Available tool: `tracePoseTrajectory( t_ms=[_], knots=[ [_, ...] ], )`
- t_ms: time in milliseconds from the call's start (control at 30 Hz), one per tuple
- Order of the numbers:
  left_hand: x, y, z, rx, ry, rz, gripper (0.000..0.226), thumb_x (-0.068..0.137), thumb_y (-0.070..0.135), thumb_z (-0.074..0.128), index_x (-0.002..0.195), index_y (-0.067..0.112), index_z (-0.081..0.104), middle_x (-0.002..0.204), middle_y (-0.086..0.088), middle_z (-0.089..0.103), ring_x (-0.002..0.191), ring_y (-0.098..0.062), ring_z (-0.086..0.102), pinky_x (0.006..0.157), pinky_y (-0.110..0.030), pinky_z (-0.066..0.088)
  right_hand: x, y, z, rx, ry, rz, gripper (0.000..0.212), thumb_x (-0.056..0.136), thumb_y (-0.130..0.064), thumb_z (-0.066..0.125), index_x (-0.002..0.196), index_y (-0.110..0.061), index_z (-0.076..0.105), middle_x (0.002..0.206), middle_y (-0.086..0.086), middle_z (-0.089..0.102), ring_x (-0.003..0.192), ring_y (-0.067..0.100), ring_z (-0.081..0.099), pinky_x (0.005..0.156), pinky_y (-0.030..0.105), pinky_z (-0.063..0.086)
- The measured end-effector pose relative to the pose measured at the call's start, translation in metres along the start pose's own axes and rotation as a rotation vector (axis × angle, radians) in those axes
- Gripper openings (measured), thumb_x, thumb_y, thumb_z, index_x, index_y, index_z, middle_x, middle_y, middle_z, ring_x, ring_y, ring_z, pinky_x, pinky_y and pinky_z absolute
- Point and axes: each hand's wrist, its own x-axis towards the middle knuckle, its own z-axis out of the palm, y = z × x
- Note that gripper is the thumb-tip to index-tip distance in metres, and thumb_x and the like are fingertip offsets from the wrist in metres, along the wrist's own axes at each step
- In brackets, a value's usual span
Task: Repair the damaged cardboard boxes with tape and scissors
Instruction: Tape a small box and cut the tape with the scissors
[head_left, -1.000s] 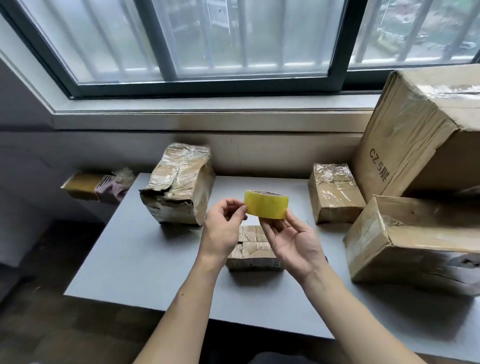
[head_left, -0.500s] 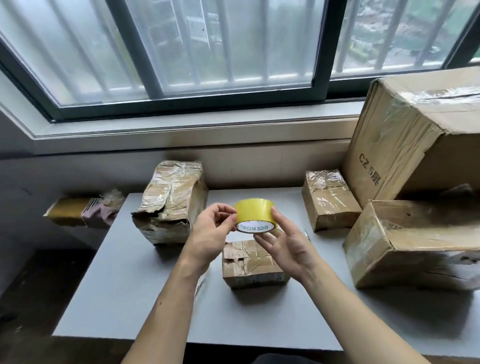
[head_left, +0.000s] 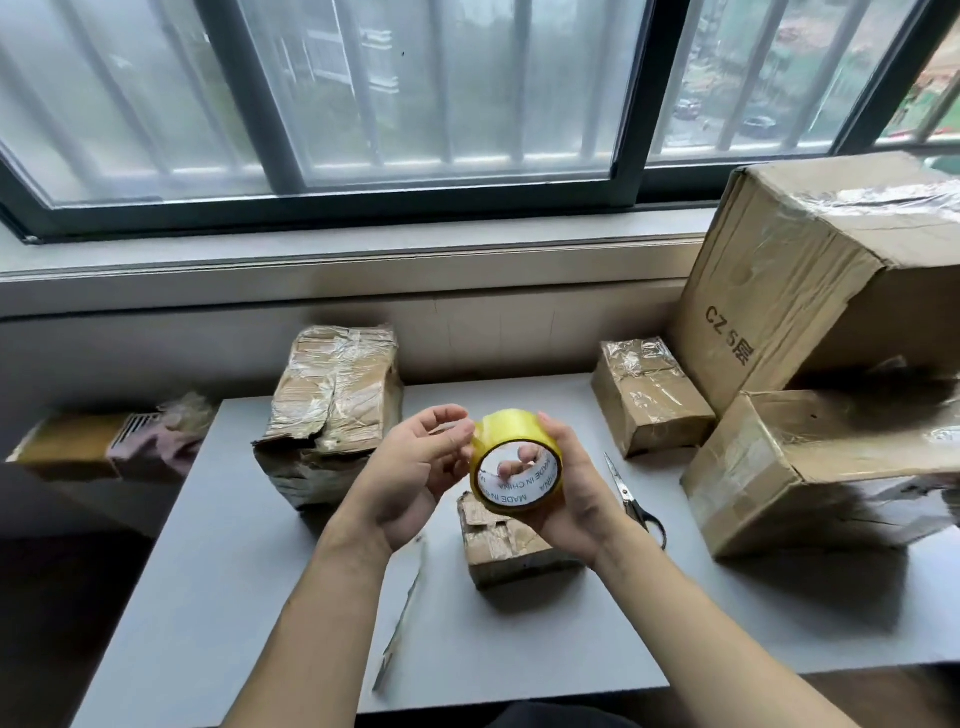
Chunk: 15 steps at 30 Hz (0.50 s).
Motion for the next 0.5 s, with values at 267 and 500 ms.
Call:
tracePoseTrajectory(
  t_ms=[267,500],
  knots=[
    [0.000,-0.004,-0.006,-0.042,0.052,0.054,0.010,0.088,0.007,0.061,0.096,0.013,0.057,0.074,-0.003,0.058,0.061,-0.010,0.056,0.057,-0.020,0.051,-0.005,0.003,0.007,0.078,0.000,0.054,0.048,0.072,-0.053,0.071,0.087,-0.009,0.060,0.097,0.019,0.056,0.077,0.028,0.058,0.077,0.042,0.057],
    [-0.001,-0.004,-0.016,0.885,-0.130,0.437,0.046,0.096,0.007,0.061,0.129,0.037,0.058,0.133,0.012,0.054,0.117,-0.004,0.054,0.095,-0.019,0.046,-0.018,-0.009,-0.011,0.033,0.031,0.111,0.048,0.078,-0.058,0.066,0.074,-0.011,0.056,0.079,0.016,0.058,0.074,0.029,0.058,0.072,0.039,0.057]
  ],
)
